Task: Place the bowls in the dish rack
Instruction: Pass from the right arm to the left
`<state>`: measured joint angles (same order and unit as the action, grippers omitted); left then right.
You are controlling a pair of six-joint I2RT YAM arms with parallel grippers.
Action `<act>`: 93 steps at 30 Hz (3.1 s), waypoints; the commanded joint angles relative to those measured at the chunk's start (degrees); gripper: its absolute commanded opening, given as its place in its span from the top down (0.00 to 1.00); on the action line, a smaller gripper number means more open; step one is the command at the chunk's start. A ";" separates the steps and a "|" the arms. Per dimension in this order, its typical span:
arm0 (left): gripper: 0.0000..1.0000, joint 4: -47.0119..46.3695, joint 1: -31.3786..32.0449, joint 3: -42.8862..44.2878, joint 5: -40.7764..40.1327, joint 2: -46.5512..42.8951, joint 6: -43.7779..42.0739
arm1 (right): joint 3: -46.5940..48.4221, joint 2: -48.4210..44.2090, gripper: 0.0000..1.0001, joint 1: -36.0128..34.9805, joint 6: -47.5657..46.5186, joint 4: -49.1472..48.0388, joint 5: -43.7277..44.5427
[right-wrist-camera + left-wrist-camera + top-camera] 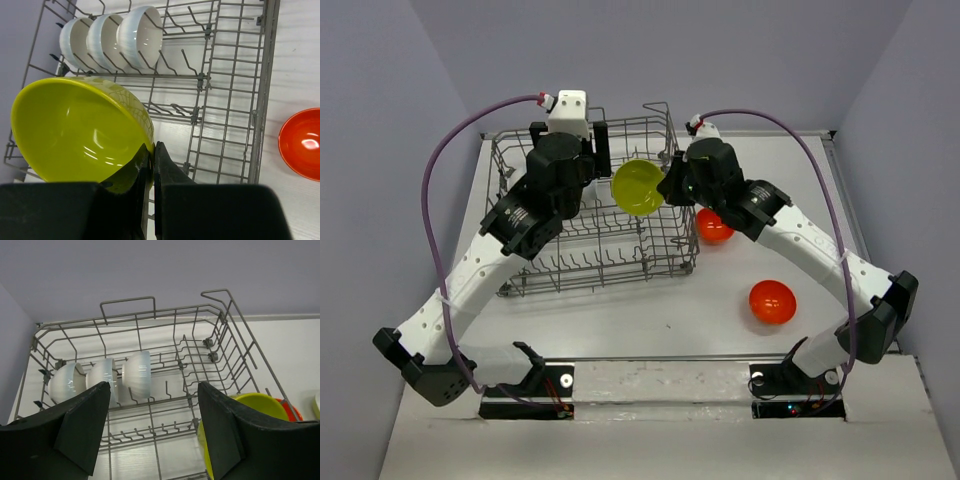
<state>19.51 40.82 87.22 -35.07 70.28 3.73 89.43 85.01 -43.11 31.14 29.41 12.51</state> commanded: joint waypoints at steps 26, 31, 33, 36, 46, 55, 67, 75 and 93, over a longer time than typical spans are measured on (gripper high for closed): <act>0.25 9.24 -0.65 -4.25 21.36 0.73 10.95 | 1.80 -1.08 0.99 -3.65 -3.10 -6.29 9.64; 0.28 7.92 -1.00 -5.31 21.45 1.00 10.78 | 1.45 -1.25 0.99 -3.65 -2.75 -6.38 9.11; 0.29 7.57 -1.09 -5.65 21.01 1.09 10.86 | 1.36 -1.34 0.99 -3.65 -2.66 -6.38 9.02; 0.32 6.69 -1.27 -6.01 20.22 1.09 10.95 | 1.19 -1.34 0.99 -4.17 -2.57 -6.38 8.84; 0.48 5.37 -1.44 -6.36 18.55 2.23 10.43 | 1.01 -1.25 0.99 -4.17 -2.40 -6.38 9.02; 0.60 5.19 -1.44 -6.80 16.88 2.58 9.81 | 1.89 -0.37 0.99 -4.70 -2.57 -6.29 8.76; 0.86 4.58 -1.53 -6.36 15.65 2.76 9.28 | 1.63 -0.11 0.99 -4.70 -2.57 -6.21 9.02; 1.00 3.79 -1.53 -6.71 15.21 1.70 8.84 | 1.63 0.33 0.99 -5.23 -2.83 -6.21 9.02; 1.00 2.29 -1.53 -7.32 10.56 -1.02 8.05 | 7.25 0.42 0.52 -5.23 -4.86 -1.55 11.74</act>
<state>25.50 39.51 80.97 -21.15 71.68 12.14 92.51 86.08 -48.10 27.38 27.42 21.58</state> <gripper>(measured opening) 0.069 0.477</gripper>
